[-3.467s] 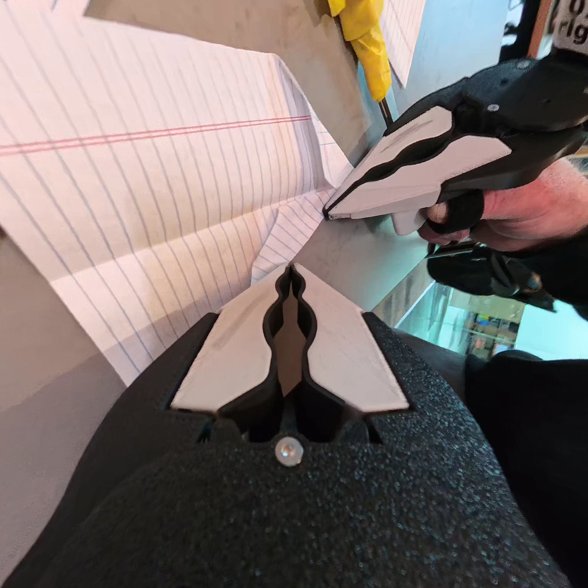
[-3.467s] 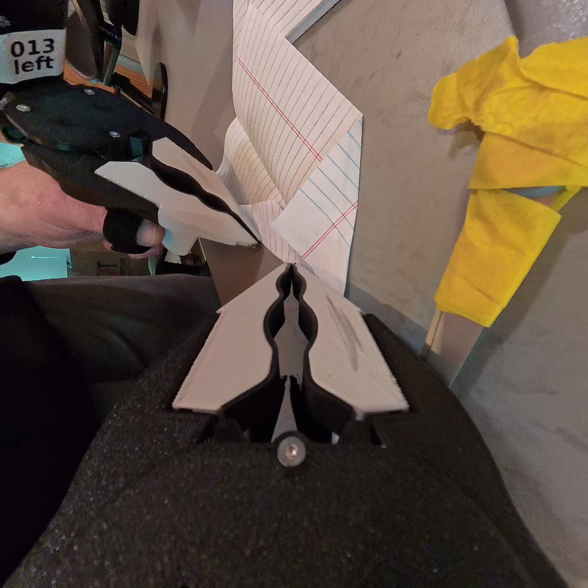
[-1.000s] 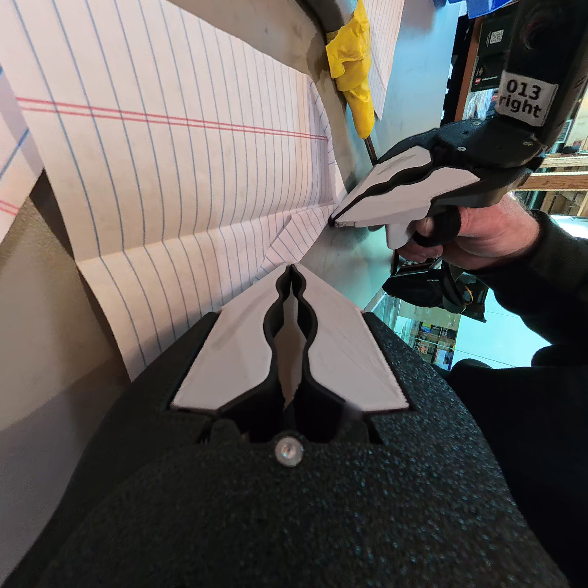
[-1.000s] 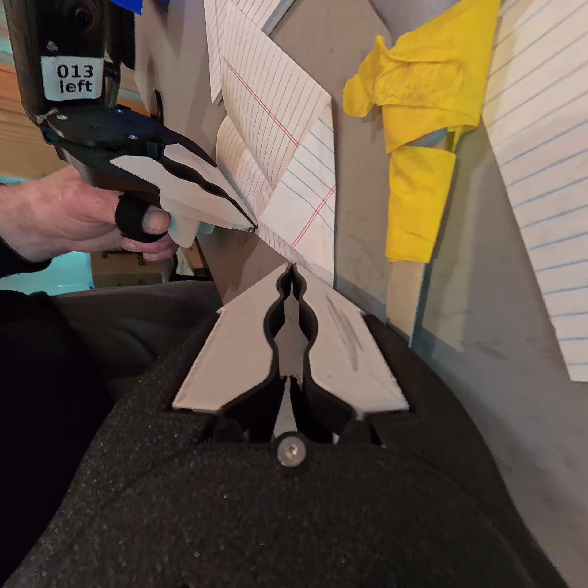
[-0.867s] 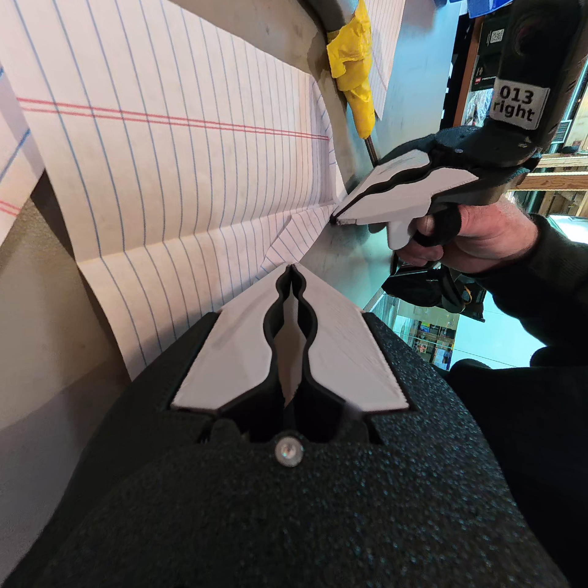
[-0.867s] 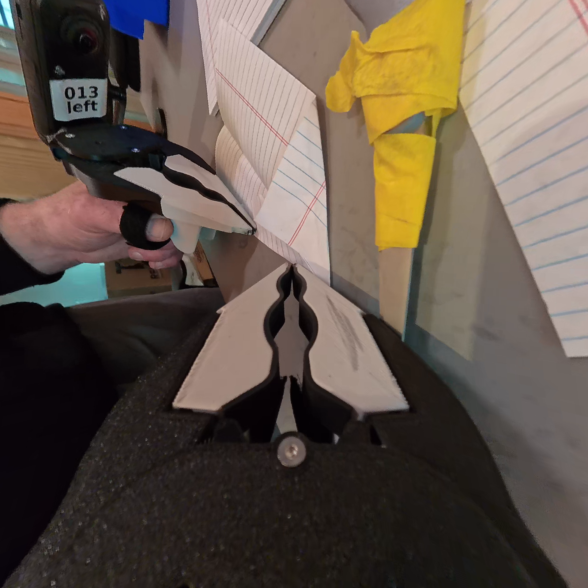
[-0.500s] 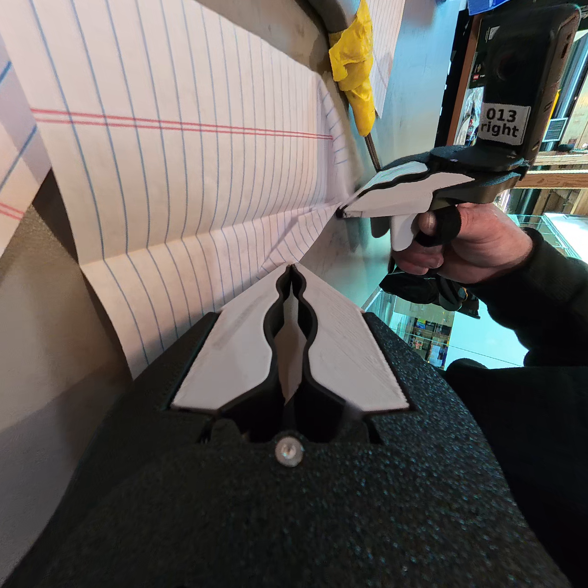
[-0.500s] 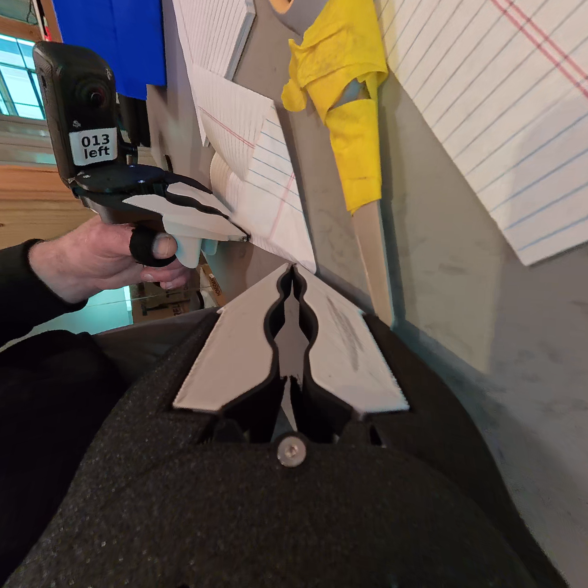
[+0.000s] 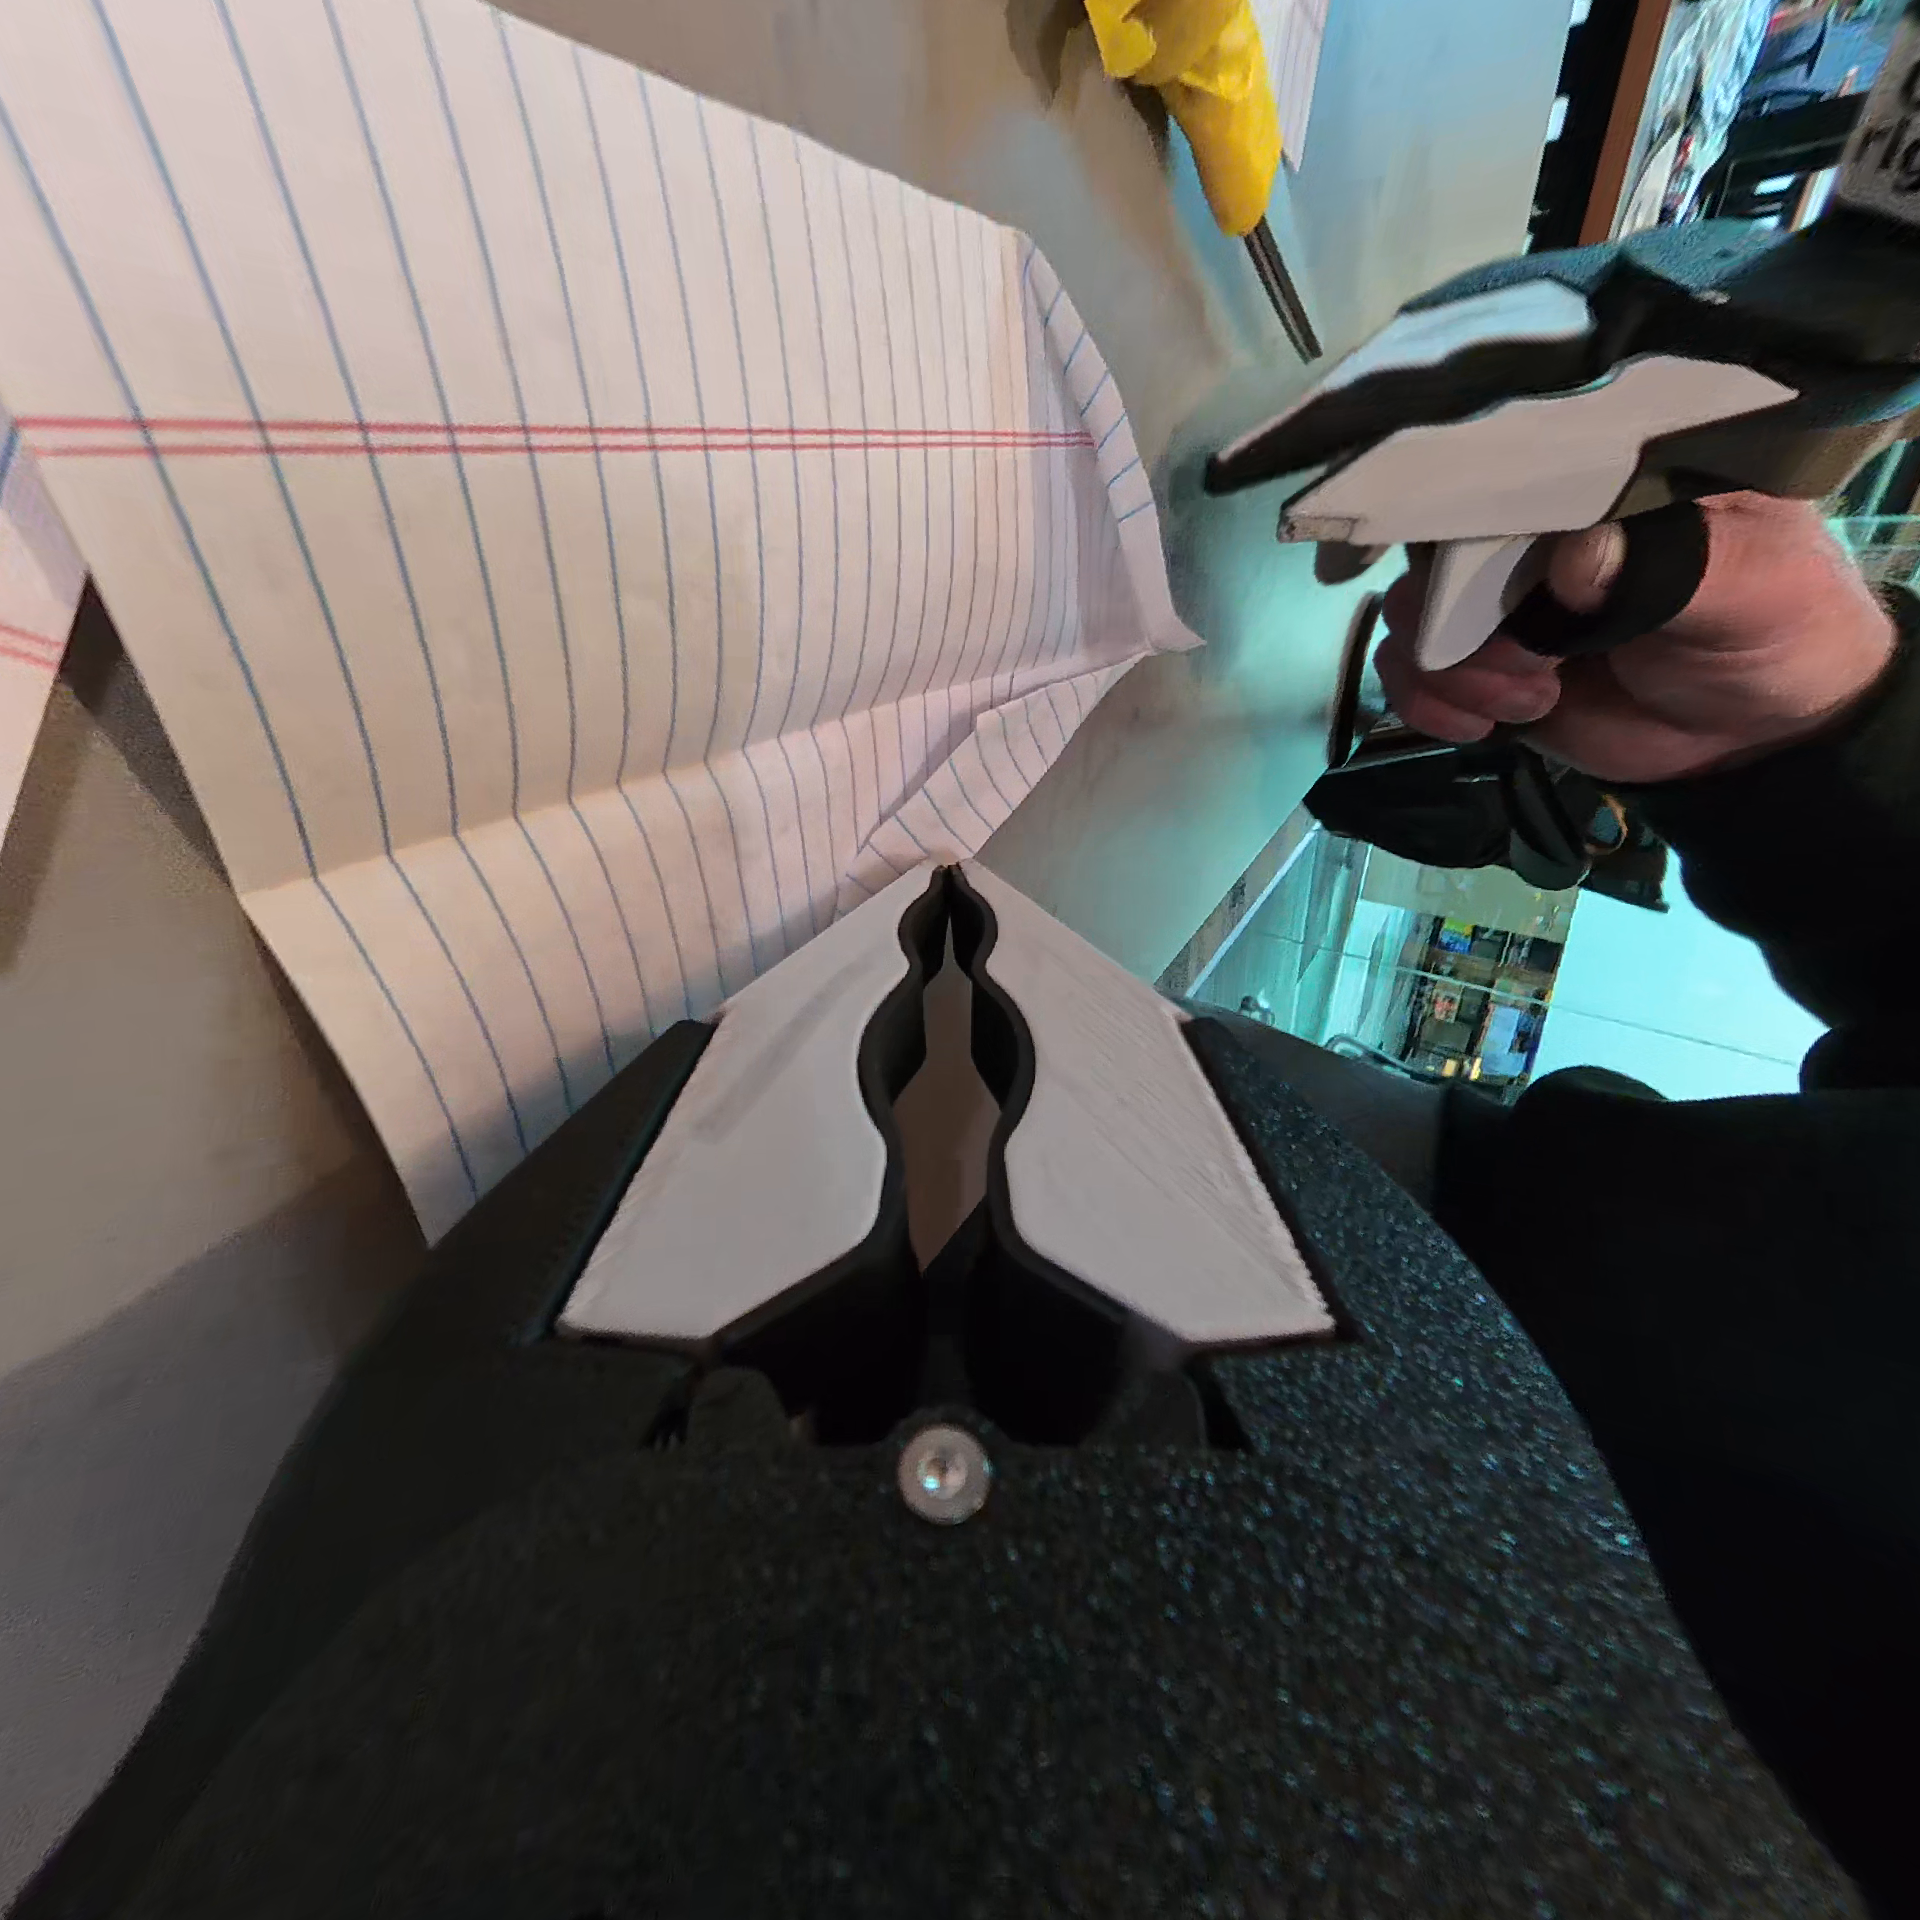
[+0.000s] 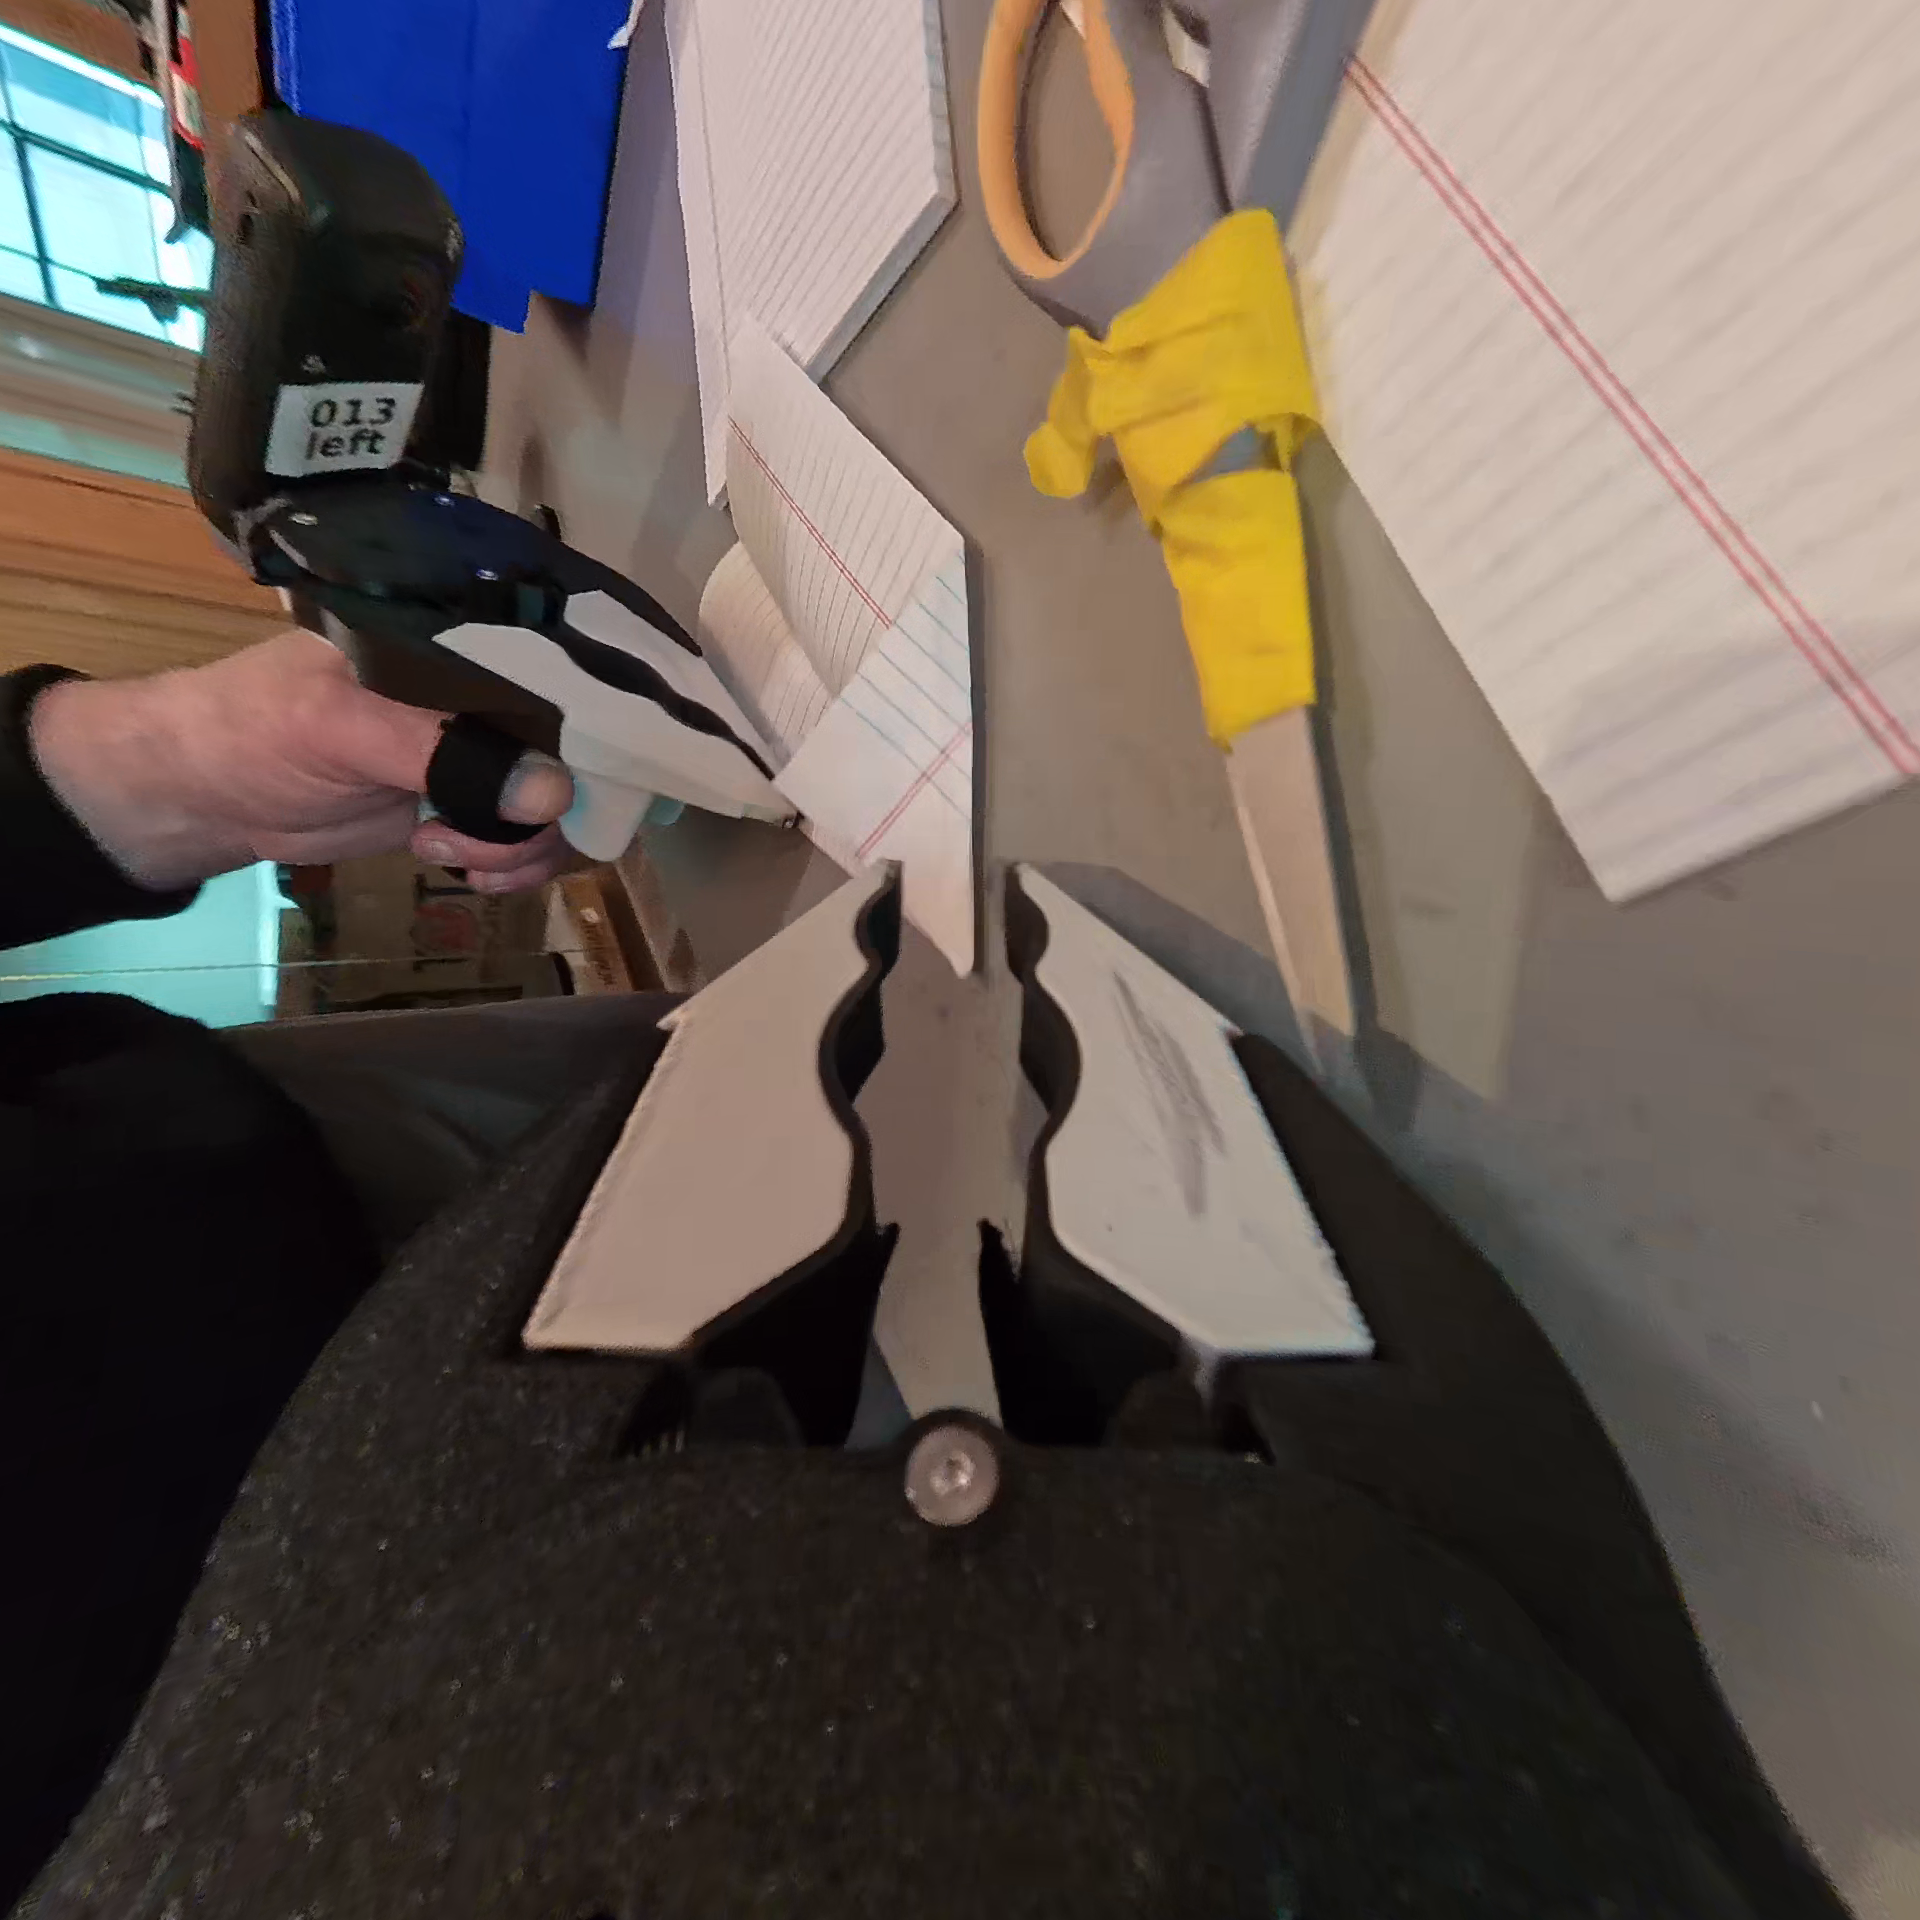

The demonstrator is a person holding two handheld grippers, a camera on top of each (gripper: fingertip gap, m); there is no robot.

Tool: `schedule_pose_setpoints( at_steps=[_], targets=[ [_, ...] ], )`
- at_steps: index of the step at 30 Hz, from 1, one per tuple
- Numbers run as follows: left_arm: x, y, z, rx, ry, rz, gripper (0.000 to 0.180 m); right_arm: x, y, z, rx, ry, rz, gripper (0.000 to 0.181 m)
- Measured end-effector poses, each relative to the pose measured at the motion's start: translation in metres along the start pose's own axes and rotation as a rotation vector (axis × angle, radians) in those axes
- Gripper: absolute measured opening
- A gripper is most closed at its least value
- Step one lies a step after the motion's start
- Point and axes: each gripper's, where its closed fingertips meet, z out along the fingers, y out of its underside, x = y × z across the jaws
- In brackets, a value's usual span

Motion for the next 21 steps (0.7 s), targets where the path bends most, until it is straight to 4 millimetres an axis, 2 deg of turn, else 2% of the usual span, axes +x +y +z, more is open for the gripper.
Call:
schedule_pose_setpoints(
  at_steps=[2, 5, 10, 15, 21],
  targets=[
    [0.000, 0.001, 0.000, -0.012, -0.006, 0.011, 0.000, -0.001, -0.001, 0.011, -0.034, 0.032, -0.038, 0.031],
    [0.000, 0.001, 0.000, -0.013, -0.002, 0.008, 0.000, -0.006, -0.007, 0.022, -0.042, 0.061, -0.116, 0.032],
    [0.000, 0.001, 0.000, -0.022, -0.009, 0.022, 0.000, -0.007, -0.006, 0.030, -0.074, 0.120, -0.219, 0.026],
    [0.000, 0.003, 0.000, -0.074, -0.044, 0.103, 0.000, -0.006, 0.009, 0.035, -0.104, 0.135, -0.248, 0.001],
    [0.000, 0.002, 0.000, -0.113, -0.078, 0.162, 0.000, -0.006, 0.015, 0.032, -0.058, 0.152, -0.205, 0.000]
  ],
)
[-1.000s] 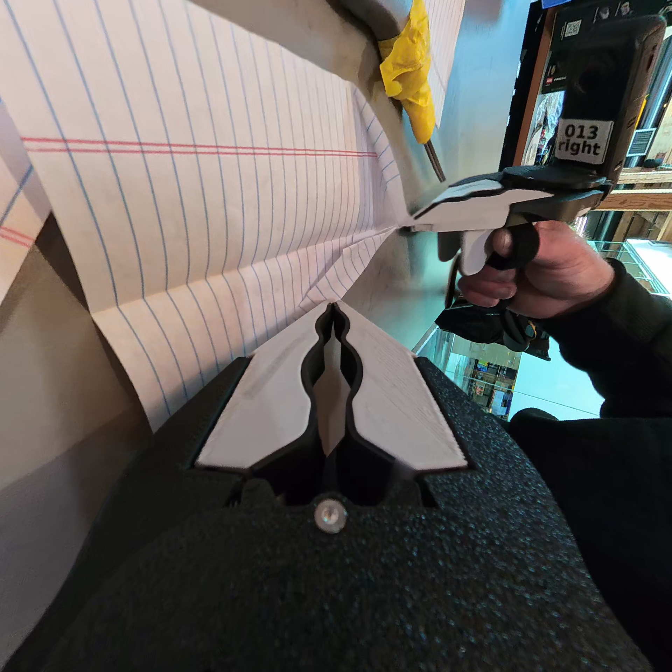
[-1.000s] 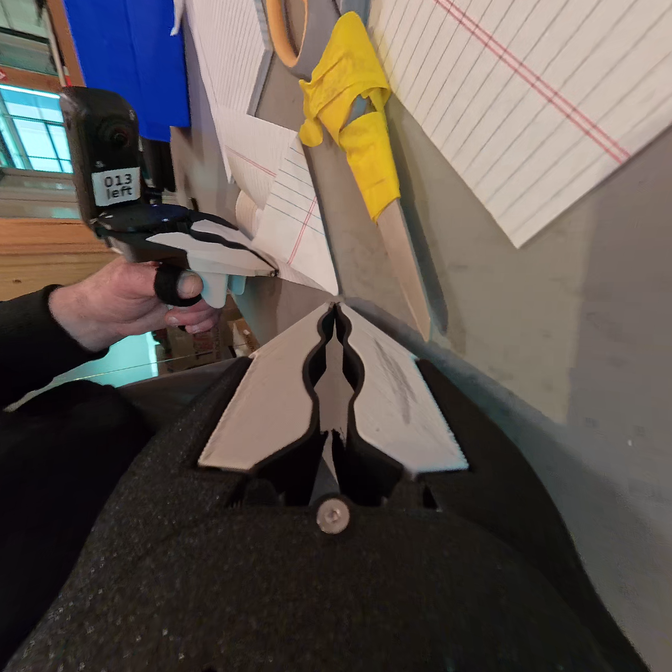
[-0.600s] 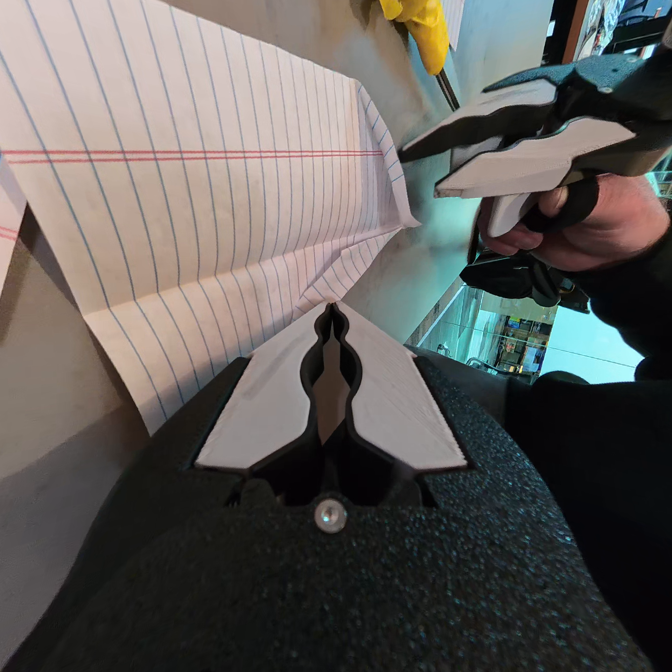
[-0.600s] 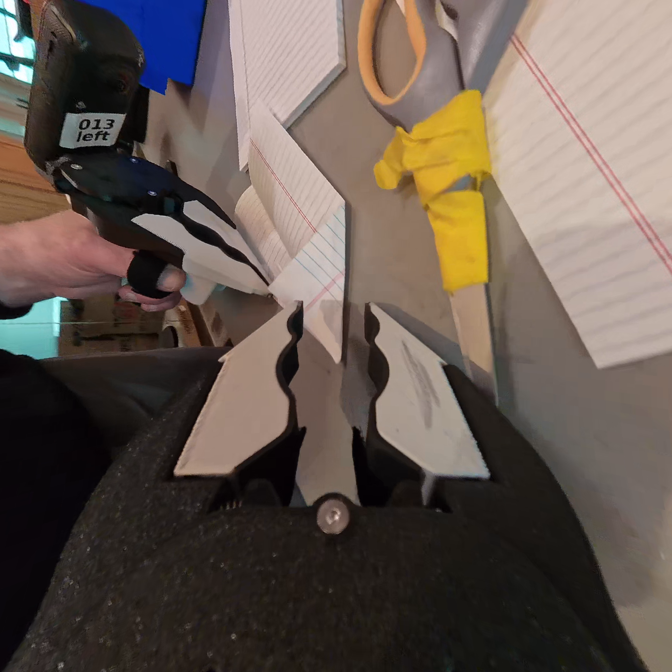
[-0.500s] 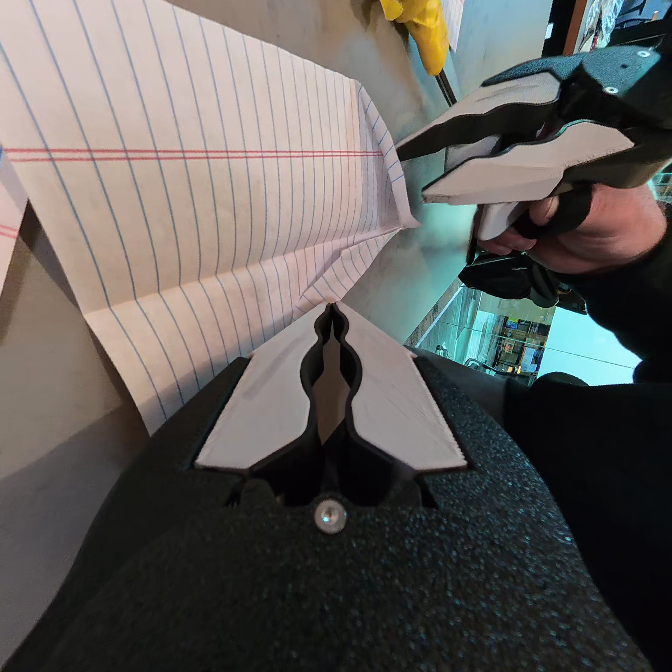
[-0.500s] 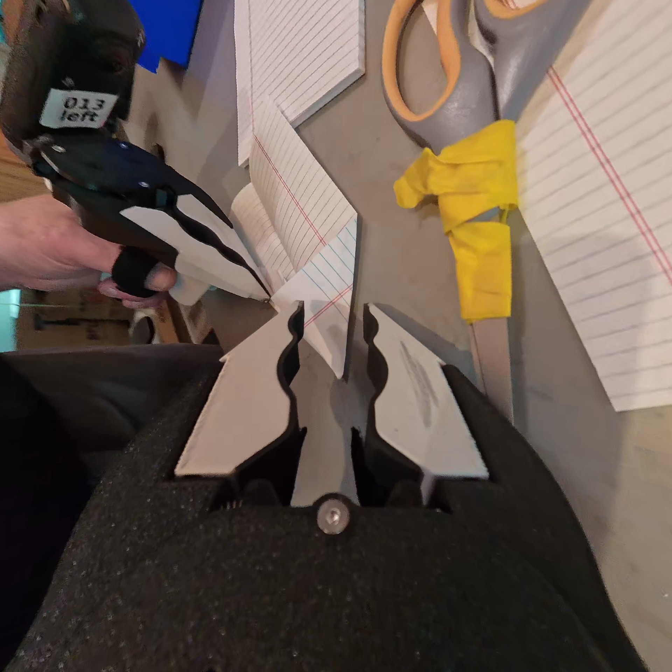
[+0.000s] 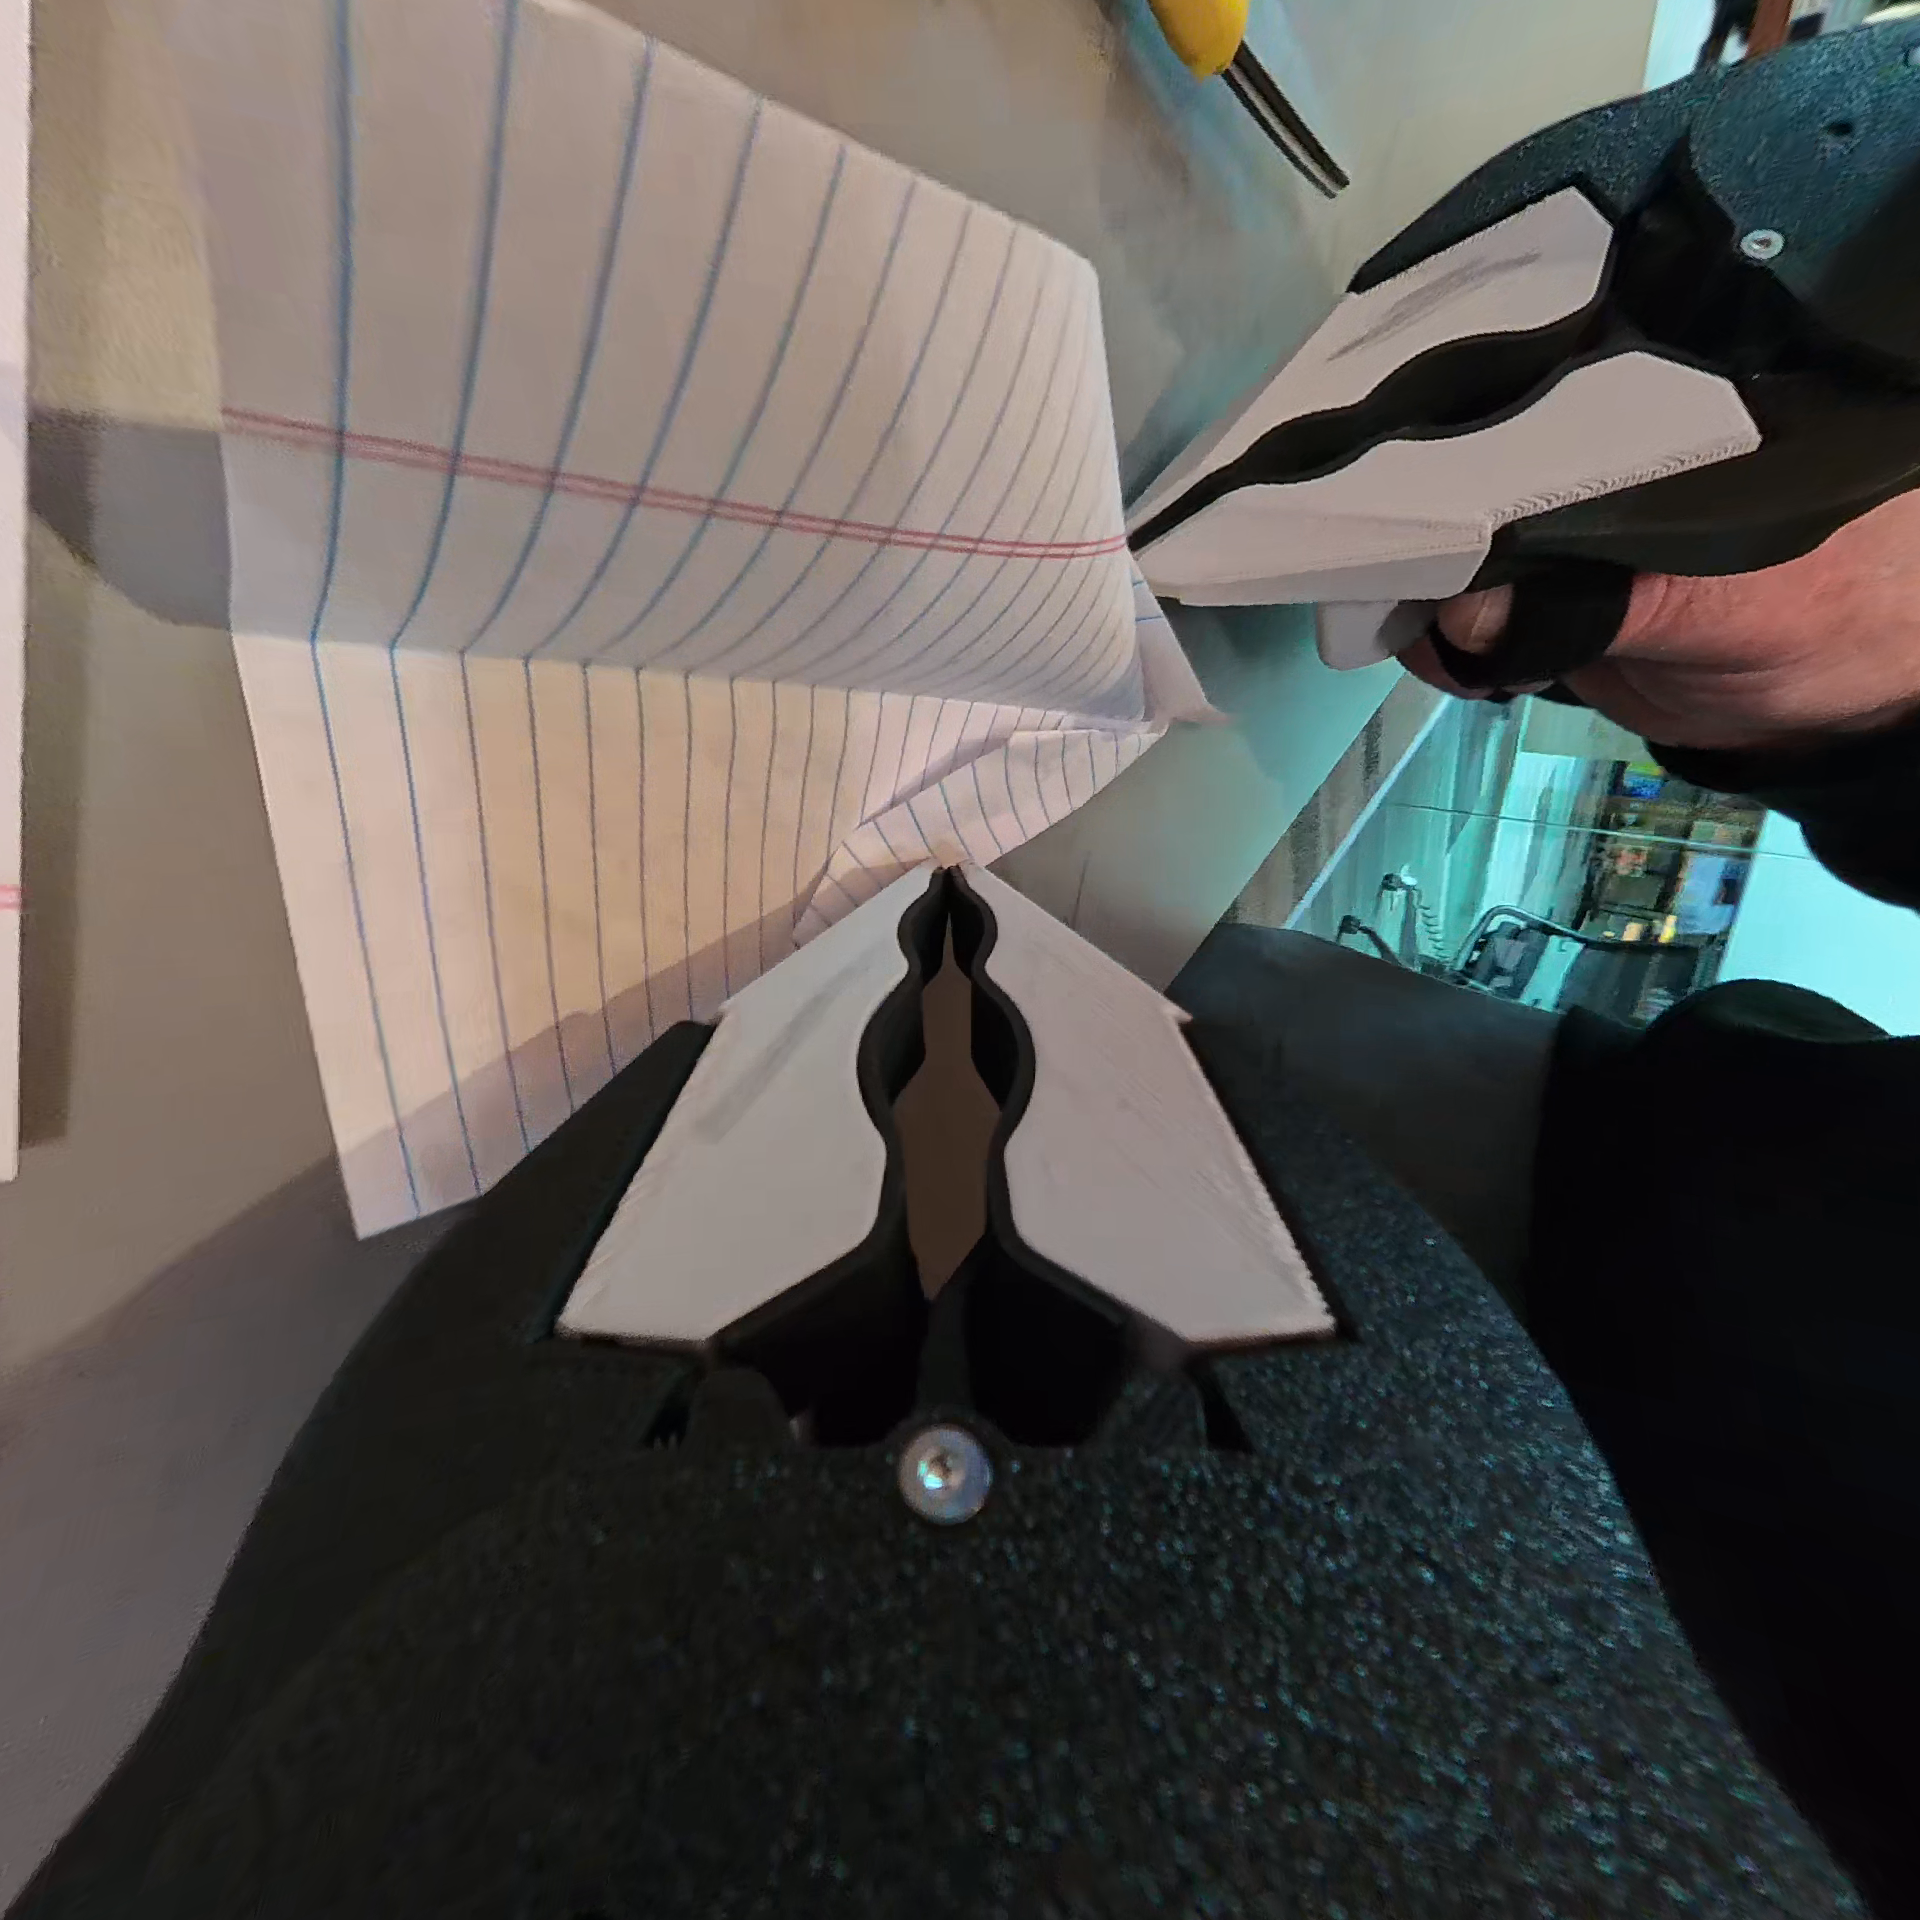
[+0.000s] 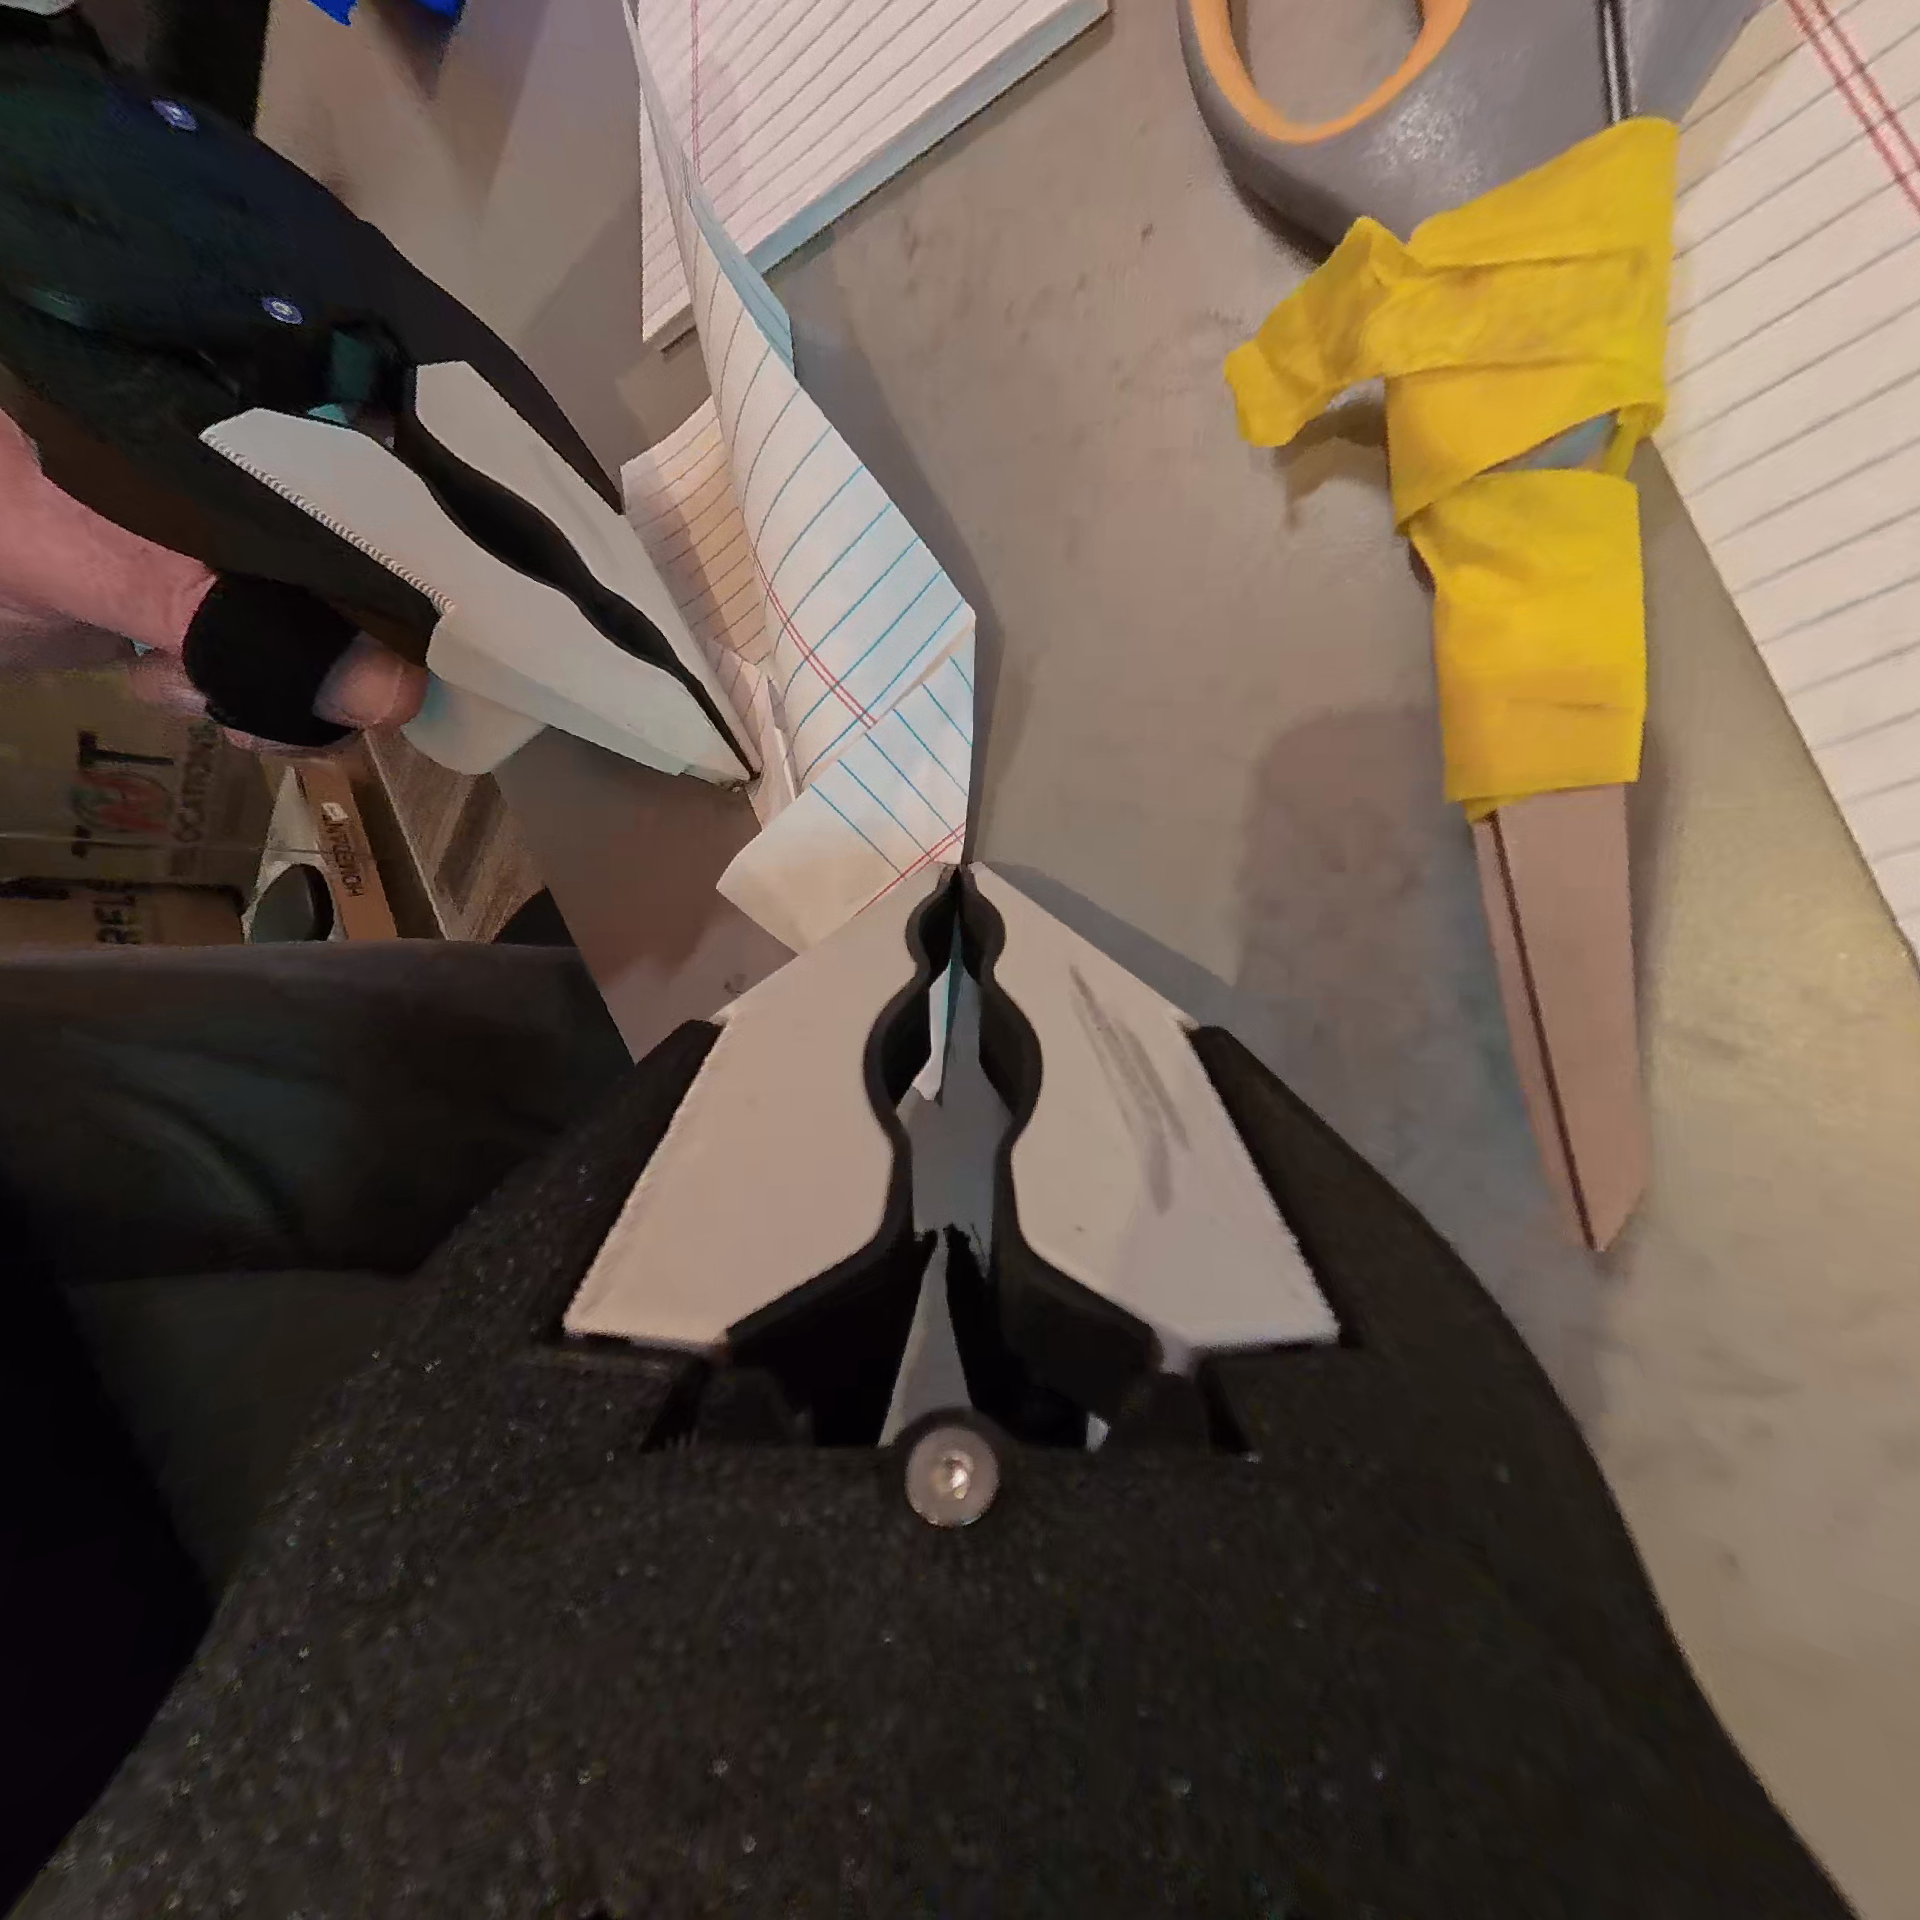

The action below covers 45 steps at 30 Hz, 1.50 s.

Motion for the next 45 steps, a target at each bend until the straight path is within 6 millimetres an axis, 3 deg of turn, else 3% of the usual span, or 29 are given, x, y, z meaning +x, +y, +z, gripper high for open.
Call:
schedule_pose_setpoints(
  at_steps=[6, 17, 25, 28, 34, 41, 45],
  targets=[
    [-0.002, 0.000, -0.008, 0.014, -0.083, 0.054, 0.006, -0.002, 0.004, -0.001, 0.039, 0.002, 0.095, 0.000],
    [-0.016, -0.009, -0.015, 0.034, -0.167, 0.069, 0.001, -0.020, 0.027, 0.001, -0.007, -0.026, 0.061, 0.000],
    [-0.018, -0.022, -0.016, 0.018, -0.228, 0.122, 0.003, -0.050, 0.051, 0.012, -0.101, -0.116, 0.004, 0.000],
    [-0.010, -0.019, -0.018, 0.017, -0.211, 0.122, 0.004, -0.054, 0.044, 0.006, -0.074, -0.143, -0.004, 0.000],
    [-0.005, -0.001, -0.021, 0.041, -0.201, 0.110, 0.004, -0.037, 0.020, -0.012, 0.018, -0.111, -0.042, 0.000],
    [-0.005, 0.008, -0.016, 0.016, -0.233, 0.153, 0.005, -0.049, 0.026, 0.010, -0.080, -0.119, -0.222, 0.000],
    [-0.002, 0.003, -0.014, 0.044, -0.223, 0.164, 0.006, -0.049, 0.038, 0.021, -0.143, -0.105, -0.162, 0.000]
  ],
)
